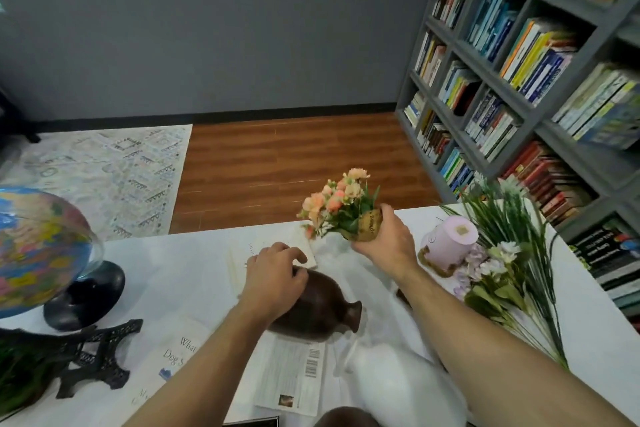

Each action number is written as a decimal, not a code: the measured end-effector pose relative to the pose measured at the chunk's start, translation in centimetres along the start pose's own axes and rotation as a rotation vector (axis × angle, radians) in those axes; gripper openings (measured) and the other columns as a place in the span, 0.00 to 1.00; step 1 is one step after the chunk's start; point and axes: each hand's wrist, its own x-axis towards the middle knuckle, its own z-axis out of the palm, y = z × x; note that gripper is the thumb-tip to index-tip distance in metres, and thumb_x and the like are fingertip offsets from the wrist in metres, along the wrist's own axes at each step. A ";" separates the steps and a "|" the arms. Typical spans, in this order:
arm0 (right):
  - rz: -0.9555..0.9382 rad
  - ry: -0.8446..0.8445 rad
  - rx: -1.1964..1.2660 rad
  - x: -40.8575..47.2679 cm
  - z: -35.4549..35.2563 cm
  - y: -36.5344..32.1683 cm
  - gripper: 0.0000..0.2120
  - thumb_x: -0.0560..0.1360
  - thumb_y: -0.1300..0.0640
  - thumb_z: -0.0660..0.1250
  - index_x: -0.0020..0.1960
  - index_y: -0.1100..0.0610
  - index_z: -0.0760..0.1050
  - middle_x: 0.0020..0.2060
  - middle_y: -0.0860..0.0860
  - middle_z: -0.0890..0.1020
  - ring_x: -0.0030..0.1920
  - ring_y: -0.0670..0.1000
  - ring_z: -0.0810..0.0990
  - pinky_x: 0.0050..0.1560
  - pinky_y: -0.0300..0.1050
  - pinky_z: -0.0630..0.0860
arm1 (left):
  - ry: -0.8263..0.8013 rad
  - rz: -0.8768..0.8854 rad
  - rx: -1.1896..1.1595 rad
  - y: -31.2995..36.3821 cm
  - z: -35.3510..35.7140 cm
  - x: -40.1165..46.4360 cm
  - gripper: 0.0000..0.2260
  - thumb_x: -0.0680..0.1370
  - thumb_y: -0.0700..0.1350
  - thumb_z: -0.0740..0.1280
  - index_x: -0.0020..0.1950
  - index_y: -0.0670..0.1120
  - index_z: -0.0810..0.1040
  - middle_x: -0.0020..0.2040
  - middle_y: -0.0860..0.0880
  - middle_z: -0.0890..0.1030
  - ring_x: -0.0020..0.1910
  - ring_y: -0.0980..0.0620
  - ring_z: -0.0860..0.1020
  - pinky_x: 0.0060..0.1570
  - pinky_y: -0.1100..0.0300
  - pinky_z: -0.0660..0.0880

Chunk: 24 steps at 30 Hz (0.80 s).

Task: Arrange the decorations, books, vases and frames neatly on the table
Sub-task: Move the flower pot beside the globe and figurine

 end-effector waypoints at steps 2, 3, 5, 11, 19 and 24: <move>-0.030 0.040 0.087 -0.4 -1.1 -1.2 0.41 0.58 0.43 0.81 0.67 0.47 0.68 0.57 0.46 0.80 0.57 0.53 0.79 0.60 0.57 0.76 | 0.004 -0.052 -0.199 1.6 -0.2 0.6 0.14 0.76 0.49 0.68 0.61 0.51 0.81 0.62 0.49 0.79 0.60 0.50 0.76 0.63 0.53 0.70; -0.049 0.056 0.110 -0.7 -1.4 -1.9 0.42 0.58 0.42 0.81 0.67 0.47 0.68 0.57 0.46 0.81 0.58 0.52 0.79 0.62 0.58 0.75 | -0.011 -0.095 -0.342 2.5 -0.3 0.9 0.15 0.75 0.49 0.69 0.62 0.49 0.80 0.61 0.50 0.79 0.59 0.50 0.77 0.62 0.54 0.71; -0.075 0.082 0.121 -1.4 -1.9 -2.8 0.43 0.58 0.40 0.81 0.69 0.47 0.68 0.58 0.45 0.81 0.59 0.51 0.78 0.64 0.57 0.72 | -0.073 -0.180 -0.680 4.7 -0.4 1.4 0.21 0.73 0.51 0.73 0.65 0.48 0.78 0.59 0.51 0.81 0.57 0.51 0.79 0.61 0.54 0.74; -0.151 0.065 0.170 -3.1 -2.2 -3.1 0.39 0.59 0.44 0.81 0.67 0.48 0.71 0.58 0.47 0.82 0.59 0.52 0.79 0.62 0.57 0.75 | -0.063 -0.226 -1.350 7.8 0.4 2.6 0.20 0.67 0.41 0.80 0.56 0.47 0.80 0.48 0.51 0.87 0.48 0.53 0.85 0.40 0.64 0.79; -0.129 -0.239 0.293 -0.5 -6.5 2.1 0.40 0.60 0.38 0.80 0.69 0.43 0.72 0.64 0.39 0.75 0.63 0.41 0.72 0.56 0.39 0.71 | 0.009 -0.318 -1.380 7.6 1.2 3.2 0.27 0.66 0.40 0.80 0.62 0.45 0.76 0.55 0.47 0.85 0.53 0.49 0.83 0.44 0.58 0.81; 0.149 0.096 -0.174 4.0 -9.7 8.2 0.39 0.67 0.47 0.79 0.74 0.50 0.66 0.74 0.53 0.65 0.73 0.58 0.63 0.70 0.58 0.66 | 0.040 -0.346 -1.417 7.2 0.7 3.6 0.27 0.67 0.40 0.80 0.63 0.46 0.73 0.58 0.47 0.83 0.54 0.50 0.81 0.55 0.51 0.78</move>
